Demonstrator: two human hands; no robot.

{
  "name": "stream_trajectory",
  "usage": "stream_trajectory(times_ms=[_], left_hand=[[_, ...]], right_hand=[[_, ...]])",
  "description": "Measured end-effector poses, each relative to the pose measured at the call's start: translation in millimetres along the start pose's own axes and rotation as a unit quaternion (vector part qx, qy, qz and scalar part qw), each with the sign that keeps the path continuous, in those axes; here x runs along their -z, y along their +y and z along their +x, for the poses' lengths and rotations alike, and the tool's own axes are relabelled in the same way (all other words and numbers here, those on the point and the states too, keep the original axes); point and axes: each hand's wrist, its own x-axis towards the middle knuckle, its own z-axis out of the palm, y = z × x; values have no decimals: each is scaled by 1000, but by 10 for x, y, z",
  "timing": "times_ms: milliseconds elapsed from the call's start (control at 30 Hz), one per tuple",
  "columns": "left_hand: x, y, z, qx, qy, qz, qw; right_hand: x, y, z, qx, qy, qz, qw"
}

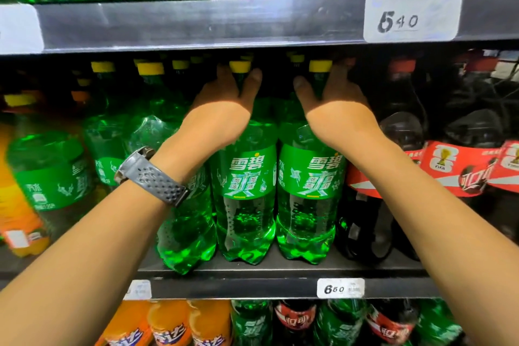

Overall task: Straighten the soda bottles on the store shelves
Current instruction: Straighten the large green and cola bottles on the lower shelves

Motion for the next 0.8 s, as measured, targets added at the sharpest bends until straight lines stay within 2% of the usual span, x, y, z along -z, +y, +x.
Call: stream_trajectory(times_ms=[67, 167, 267, 367, 400, 467, 533, 600, 667, 800], left_hand=[[29, 27, -4, -8, -11, 19, 1000], [101, 58, -77, -31, 26, 30, 999], [255, -53, -321, -100, 119, 7, 988], [388, -430, -800, -198, 226, -11, 954], [372, -600, -999, -192, 247, -14, 950], [249, -973, -1387, -118, 248, -9, 962], [50, -1271, -1681, -8, 180, -26, 983], [-143, -1438, -1835, 84, 102, -65, 989], [-253, -1539, -1865, 124, 78, -88, 985], [-231, -1647, -1826, 132, 36, -101, 985]], right_hand=[[1, 3, -8, 15, 20, 9, 1000], [1, -6, -62, 70, 98, 26, 992], [1, -13, -121, 105, 143, 35, 984], [29, -37, -149, 114, 140, 45, 983], [47, -50, -185, 118, 149, 31, 981], [42, -107, -319, 149, 195, 0, 970], [-21, -221, -520, 214, 220, 0, 952], [-129, -363, -668, 302, 185, 35, 934], [-232, -527, -738, 354, 121, 76, 924], [-337, -793, -692, 338, 17, 103, 935]])
